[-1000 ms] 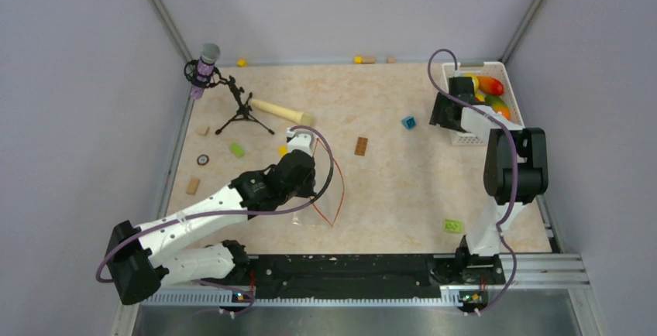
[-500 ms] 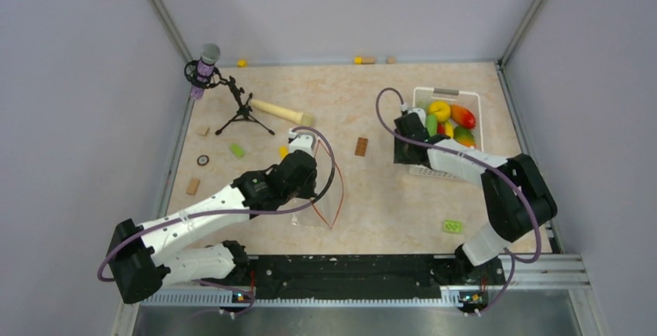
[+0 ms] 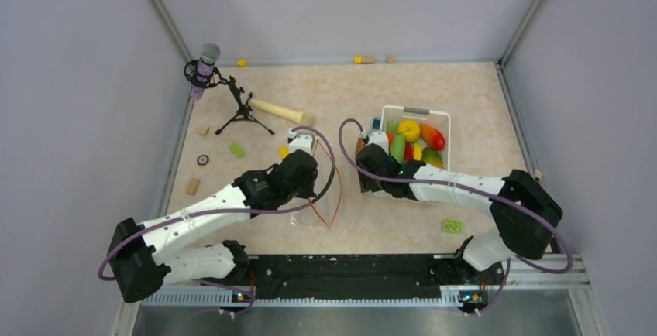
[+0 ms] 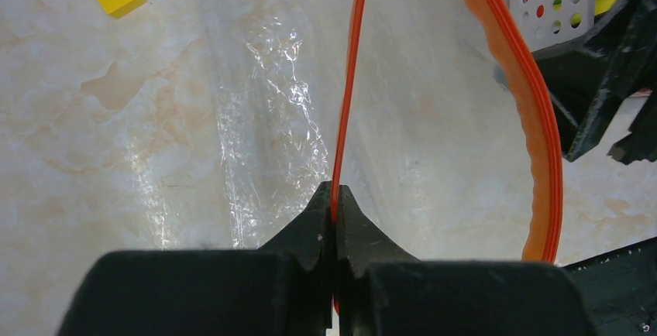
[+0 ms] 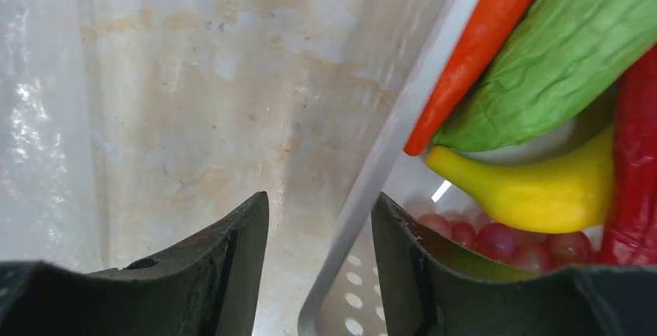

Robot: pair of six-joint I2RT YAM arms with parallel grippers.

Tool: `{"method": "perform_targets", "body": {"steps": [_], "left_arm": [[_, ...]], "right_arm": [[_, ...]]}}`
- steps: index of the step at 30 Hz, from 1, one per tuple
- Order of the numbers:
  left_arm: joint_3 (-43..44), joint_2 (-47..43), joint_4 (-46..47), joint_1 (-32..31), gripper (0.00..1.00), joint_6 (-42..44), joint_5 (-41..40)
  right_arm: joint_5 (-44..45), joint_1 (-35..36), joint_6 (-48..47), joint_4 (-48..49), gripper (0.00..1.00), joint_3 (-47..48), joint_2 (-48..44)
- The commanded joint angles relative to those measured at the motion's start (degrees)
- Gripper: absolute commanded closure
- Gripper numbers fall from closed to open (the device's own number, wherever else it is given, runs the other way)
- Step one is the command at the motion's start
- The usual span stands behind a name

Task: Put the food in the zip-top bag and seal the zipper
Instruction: Move the bin to the center of the board, then pick up the fake vegetable from the bin.

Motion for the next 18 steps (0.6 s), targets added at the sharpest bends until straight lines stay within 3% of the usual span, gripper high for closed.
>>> {"method": "perform_targets", "body": {"steps": [1, 9, 18], "left_arm": [[2.15, -0.68, 0.89, 0.24, 1.00, -0.47, -1.07], [2.02, 0.75, 2.09, 0.25, 1.00, -0.49, 0.26], [1.89, 1.73, 3.13, 0.19, 1.00, -0.28, 2.29]], "right_arm": [[6.73, 0.16, 1.50, -0.96, 0.45, 1.78, -7.00], [19.11, -0.51, 1.40, 0.98, 0.02, -1.31, -15.98], [14.50, -12.11, 2.81, 4.83, 0.01, -2.99, -17.04]]}}
